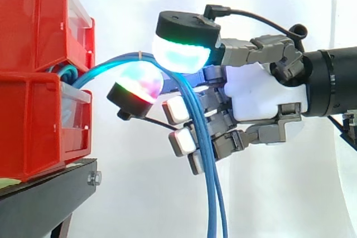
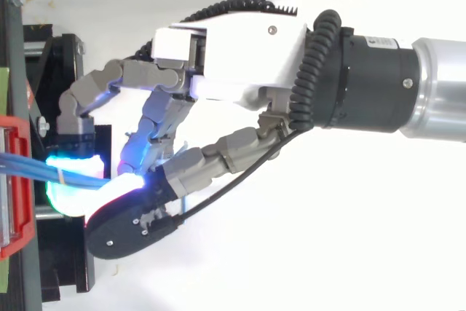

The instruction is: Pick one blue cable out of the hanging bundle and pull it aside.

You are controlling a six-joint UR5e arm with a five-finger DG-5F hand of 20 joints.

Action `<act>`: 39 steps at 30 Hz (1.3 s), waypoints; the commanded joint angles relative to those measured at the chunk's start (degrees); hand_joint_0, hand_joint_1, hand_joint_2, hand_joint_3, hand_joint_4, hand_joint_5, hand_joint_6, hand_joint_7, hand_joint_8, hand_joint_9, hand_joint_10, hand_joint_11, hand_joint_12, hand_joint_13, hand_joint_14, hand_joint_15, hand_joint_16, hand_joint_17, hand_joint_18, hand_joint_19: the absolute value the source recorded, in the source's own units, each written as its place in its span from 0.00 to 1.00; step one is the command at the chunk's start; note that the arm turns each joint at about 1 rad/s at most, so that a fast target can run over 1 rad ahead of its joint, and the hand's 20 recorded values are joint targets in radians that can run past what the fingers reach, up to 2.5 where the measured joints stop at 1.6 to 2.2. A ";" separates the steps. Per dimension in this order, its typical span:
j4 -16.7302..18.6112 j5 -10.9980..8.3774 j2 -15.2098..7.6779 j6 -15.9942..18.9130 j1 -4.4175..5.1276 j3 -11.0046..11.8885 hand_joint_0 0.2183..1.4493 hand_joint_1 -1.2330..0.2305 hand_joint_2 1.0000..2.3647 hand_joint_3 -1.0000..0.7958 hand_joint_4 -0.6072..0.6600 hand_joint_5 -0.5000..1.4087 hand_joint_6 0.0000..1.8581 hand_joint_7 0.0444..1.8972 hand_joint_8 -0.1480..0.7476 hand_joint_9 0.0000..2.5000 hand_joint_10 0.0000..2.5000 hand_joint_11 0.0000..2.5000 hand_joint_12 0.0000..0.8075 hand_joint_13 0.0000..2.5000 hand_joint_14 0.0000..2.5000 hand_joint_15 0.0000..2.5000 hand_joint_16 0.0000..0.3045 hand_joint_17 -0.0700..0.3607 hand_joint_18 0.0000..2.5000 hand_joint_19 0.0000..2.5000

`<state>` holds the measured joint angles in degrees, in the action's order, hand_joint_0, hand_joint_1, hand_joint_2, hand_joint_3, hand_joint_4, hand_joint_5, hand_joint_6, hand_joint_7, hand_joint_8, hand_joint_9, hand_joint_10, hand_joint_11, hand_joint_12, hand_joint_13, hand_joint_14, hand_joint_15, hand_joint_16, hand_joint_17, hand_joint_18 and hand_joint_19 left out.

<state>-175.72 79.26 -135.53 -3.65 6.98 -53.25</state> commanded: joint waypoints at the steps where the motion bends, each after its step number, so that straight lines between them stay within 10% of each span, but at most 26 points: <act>1: -0.15 0.02 0.00 -0.22 -0.13 0.16 0.30 0.23 0.01 0.44 0.53 0.21 0.45 0.39 0.47 0.44 0.01 0.20 0.48 0.39 0.01 0.22 0.19 0.46 0.34 0.27; 18: -0.59 1.25 0.00 -0.31 -1.00 0.34 0.23 0.39 0.00 0.30 0.55 0.23 0.46 0.41 0.47 0.47 0.01 0.20 0.47 0.39 0.01 0.23 0.18 0.44 0.33 0.28; 24: -1.12 1.51 0.00 -0.31 -1.18 0.60 0.28 0.33 0.00 0.48 0.53 0.24 0.45 0.40 0.53 0.50 0.01 0.19 0.54 0.42 0.01 0.21 0.22 0.52 0.38 0.25; 29: -2.35 1.51 0.00 -0.75 -1.27 0.69 0.21 0.31 0.34 0.50 0.46 0.23 0.48 0.35 0.54 0.48 0.01 0.21 0.56 0.42 0.01 0.21 0.23 0.53 0.39 0.25; 31: -2.70 1.51 0.09 -1.19 -1.36 0.78 0.23 0.28 0.30 0.50 0.41 0.22 0.49 0.34 0.53 0.47 0.01 0.22 0.55 0.41 0.01 0.21 0.23 0.52 0.38 0.25; 33: -3.76 1.51 0.09 -2.42 -1.36 1.92 0.35 0.23 0.00 0.51 0.36 0.21 0.49 0.32 0.46 0.43 0.01 0.23 0.48 0.37 0.01 0.22 0.19 0.46 0.33 0.26; 39: -6.66 1.51 0.09 -3.56 -1.53 3.68 0.43 0.20 0.01 0.37 0.29 0.21 0.51 0.35 0.42 0.42 0.01 0.24 0.41 0.35 0.01 0.22 0.15 0.40 0.30 0.27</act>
<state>-180.80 80.77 -135.45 -6.62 5.51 -50.48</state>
